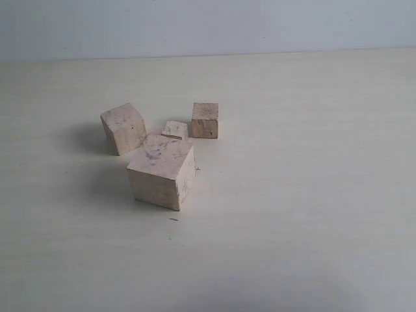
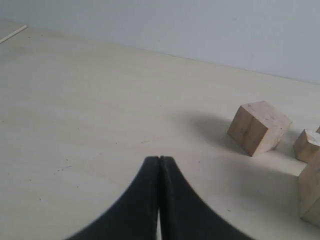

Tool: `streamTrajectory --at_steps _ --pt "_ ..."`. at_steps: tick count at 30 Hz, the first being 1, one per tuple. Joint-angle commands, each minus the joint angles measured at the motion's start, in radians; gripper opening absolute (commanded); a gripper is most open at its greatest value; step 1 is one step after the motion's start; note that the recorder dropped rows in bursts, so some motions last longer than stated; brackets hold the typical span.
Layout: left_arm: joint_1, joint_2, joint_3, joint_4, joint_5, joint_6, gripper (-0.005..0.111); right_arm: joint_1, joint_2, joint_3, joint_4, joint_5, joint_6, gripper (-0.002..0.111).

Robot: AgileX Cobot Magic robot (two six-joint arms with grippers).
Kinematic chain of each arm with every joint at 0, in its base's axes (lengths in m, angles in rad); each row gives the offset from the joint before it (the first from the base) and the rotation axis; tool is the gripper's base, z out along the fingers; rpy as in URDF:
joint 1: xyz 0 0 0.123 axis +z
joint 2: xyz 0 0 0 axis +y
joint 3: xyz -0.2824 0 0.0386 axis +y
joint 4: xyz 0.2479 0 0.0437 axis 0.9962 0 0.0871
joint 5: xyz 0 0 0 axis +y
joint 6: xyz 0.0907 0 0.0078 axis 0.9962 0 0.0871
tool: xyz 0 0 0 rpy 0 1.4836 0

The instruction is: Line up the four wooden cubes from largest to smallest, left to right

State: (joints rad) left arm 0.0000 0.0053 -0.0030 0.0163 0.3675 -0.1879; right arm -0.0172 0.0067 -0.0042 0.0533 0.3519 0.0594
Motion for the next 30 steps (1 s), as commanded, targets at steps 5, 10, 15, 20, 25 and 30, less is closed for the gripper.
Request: streamTrajectory --at_steps 5,10,15,20,25,30 --pt "0.002 -0.005 0.003 -0.005 -0.011 0.006 0.000 -0.007 -0.007 0.004 -0.003 -0.003 -0.007 0.000" --pt "0.002 -0.005 0.003 -0.005 -0.011 0.006 0.000 -0.007 -0.007 0.004 -0.003 -0.003 -0.007 0.000" --pt "0.002 -0.005 0.003 -0.005 -0.011 0.006 0.000 -0.007 -0.007 0.004 -0.004 -0.040 -0.007 0.000" --pt "0.002 -0.005 0.003 -0.005 -0.011 0.006 0.000 -0.007 -0.007 0.004 -0.004 -0.321 -0.007 0.000" --pt "0.002 -0.005 0.003 -0.005 -0.011 0.006 0.000 -0.007 -0.007 0.004 -0.004 -0.552 -0.007 0.000" --pt "0.002 -0.005 0.003 -0.005 -0.011 0.006 0.000 -0.007 -0.007 0.004 -0.002 -0.693 -0.003 0.000"
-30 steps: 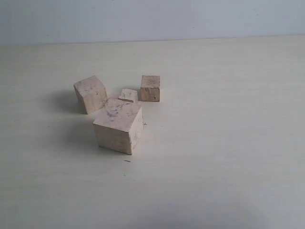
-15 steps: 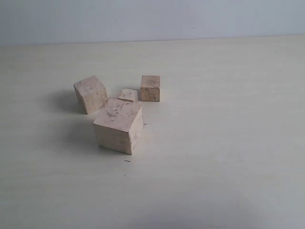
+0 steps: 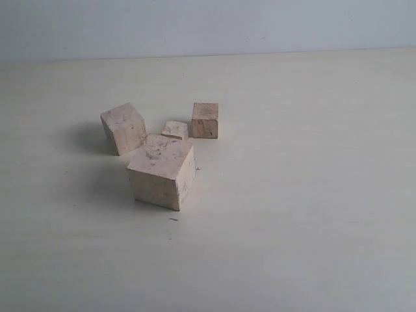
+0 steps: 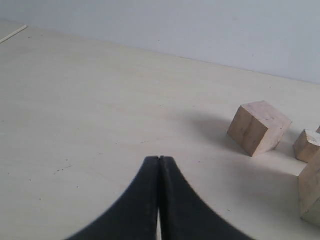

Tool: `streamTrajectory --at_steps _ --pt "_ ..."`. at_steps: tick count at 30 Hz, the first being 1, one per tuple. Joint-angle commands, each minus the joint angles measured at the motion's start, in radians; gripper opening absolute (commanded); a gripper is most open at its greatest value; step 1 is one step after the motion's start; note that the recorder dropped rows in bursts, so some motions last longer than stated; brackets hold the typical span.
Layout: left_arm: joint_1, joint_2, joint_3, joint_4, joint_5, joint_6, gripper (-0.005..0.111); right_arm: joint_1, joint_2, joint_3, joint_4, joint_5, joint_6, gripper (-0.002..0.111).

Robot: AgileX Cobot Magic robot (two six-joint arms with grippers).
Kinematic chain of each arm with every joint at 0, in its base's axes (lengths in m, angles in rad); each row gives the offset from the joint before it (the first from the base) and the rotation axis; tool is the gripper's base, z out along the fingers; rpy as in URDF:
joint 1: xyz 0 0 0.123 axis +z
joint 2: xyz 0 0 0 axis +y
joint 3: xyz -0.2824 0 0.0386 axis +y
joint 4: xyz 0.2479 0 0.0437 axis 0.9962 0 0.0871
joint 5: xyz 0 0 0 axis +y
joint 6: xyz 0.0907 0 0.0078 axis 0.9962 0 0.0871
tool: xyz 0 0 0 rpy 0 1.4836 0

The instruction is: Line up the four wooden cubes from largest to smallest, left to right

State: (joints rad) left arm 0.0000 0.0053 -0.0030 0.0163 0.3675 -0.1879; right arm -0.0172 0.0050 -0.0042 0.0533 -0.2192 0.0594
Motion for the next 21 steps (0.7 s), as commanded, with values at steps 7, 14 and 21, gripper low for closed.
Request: streamTrajectory --at_steps 7,14,21 --pt "0.002 -0.005 0.003 -0.005 -0.011 0.006 0.000 -0.007 -0.004 -0.099 -0.006 -0.120 0.180 0.000" --pt "0.002 -0.005 0.003 -0.005 -0.011 0.006 0.000 -0.007 0.251 -0.494 -0.008 0.236 0.196 0.000" --pt "0.002 -0.005 0.003 -0.005 -0.011 0.006 0.000 0.052 0.645 -0.918 0.236 0.694 -0.087 0.000"
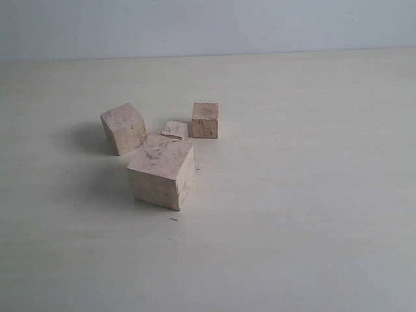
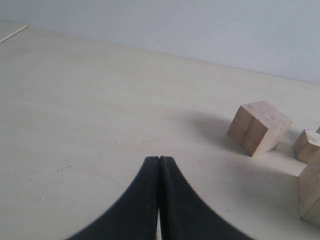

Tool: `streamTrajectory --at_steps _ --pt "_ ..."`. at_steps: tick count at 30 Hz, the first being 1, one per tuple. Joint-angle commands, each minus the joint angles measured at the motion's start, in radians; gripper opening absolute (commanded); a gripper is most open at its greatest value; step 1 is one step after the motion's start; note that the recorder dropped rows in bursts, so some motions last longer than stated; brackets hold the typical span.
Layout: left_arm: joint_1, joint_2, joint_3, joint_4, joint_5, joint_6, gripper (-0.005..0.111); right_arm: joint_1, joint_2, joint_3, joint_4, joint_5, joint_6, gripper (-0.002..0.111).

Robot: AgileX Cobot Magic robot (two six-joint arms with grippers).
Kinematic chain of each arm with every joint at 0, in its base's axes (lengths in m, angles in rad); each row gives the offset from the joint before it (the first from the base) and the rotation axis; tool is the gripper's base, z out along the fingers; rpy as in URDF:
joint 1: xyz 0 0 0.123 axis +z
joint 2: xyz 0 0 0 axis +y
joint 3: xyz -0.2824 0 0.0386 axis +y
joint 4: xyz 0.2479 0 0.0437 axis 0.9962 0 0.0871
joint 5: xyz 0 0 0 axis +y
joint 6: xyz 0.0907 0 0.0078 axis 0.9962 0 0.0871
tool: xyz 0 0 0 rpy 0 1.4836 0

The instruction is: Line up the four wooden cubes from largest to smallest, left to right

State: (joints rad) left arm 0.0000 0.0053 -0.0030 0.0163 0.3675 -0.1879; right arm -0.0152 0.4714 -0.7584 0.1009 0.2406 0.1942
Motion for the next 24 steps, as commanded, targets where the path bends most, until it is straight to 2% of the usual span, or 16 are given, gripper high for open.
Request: streamTrajectory --at_steps 1,5,9,12,19,24 --pt "0.002 -0.005 0.003 -0.005 -0.011 0.006 0.000 0.082 0.233 -0.204 0.286 0.300 -0.341 0.000" --pt "0.002 -0.005 0.003 -0.005 -0.011 0.006 0.000 0.206 0.428 -0.281 0.636 0.630 -0.700 0.000" --pt "0.002 -0.005 0.003 -0.005 -0.011 0.006 0.000 0.284 0.600 -0.282 0.791 0.886 -0.760 0.000" --pt "0.002 -0.005 0.003 -0.005 -0.011 0.006 0.000 0.314 0.692 -0.282 0.819 0.904 -0.760 0.000" --pt "0.002 -0.005 0.003 -0.005 -0.011 0.006 0.000 0.318 0.829 -0.282 0.919 0.800 -0.718 0.000" --pt "0.002 -0.005 0.003 -0.005 -0.011 0.006 0.000 0.318 0.904 -0.282 1.063 0.806 -0.914 0.000"
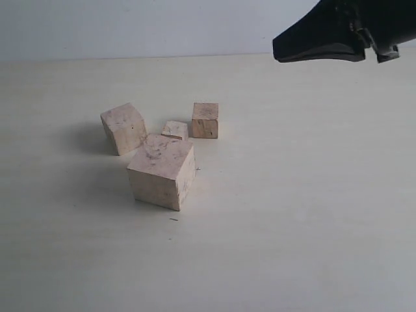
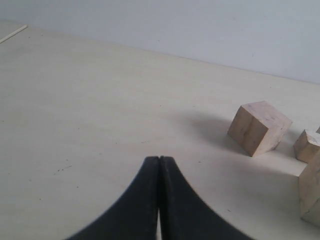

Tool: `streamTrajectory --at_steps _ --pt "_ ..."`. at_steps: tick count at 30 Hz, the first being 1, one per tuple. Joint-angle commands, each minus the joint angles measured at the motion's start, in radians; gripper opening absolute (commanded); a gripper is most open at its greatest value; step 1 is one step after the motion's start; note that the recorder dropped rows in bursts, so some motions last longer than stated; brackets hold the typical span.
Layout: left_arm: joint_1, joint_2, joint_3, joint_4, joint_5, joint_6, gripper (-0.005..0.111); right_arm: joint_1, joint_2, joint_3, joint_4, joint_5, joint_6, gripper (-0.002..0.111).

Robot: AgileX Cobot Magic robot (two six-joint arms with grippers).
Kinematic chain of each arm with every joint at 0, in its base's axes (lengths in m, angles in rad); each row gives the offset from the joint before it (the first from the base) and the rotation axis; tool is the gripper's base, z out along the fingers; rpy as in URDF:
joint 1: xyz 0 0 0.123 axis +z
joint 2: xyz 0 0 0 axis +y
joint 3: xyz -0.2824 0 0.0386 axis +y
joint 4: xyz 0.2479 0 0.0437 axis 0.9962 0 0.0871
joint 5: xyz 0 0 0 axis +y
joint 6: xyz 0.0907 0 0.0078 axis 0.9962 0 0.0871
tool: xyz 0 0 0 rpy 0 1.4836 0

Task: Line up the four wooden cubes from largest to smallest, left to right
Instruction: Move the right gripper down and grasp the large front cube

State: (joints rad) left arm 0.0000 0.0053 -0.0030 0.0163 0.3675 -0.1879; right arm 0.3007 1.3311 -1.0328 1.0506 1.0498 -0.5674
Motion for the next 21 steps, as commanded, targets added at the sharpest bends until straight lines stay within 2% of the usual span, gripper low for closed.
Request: streamTrajectory --at_steps 1,8,14,16,19,21 --pt "0.002 -0.005 0.003 -0.005 -0.011 0.006 0.000 0.010 0.058 -0.008 0.139 0.002 -0.207 0.000" --pt "0.002 -0.005 0.003 -0.004 -0.012 0.006 0.000 0.171 0.117 -0.009 0.090 -0.056 -0.599 0.003" --pt "0.002 -0.005 0.003 -0.004 -0.012 0.006 0.000 0.332 0.213 -0.009 -0.101 -0.207 -0.610 0.004" --pt "0.002 -0.005 0.003 -0.004 -0.012 0.006 0.000 0.366 0.244 -0.011 -0.121 -0.232 -0.613 0.010" --pt "0.002 -0.005 0.003 -0.004 -0.012 0.006 0.000 0.419 0.289 -0.035 -0.173 -0.233 -0.670 0.025" --pt "0.002 -0.005 0.003 -0.004 -0.012 0.006 0.000 0.439 0.318 -0.068 -0.216 -0.233 -0.701 0.040"
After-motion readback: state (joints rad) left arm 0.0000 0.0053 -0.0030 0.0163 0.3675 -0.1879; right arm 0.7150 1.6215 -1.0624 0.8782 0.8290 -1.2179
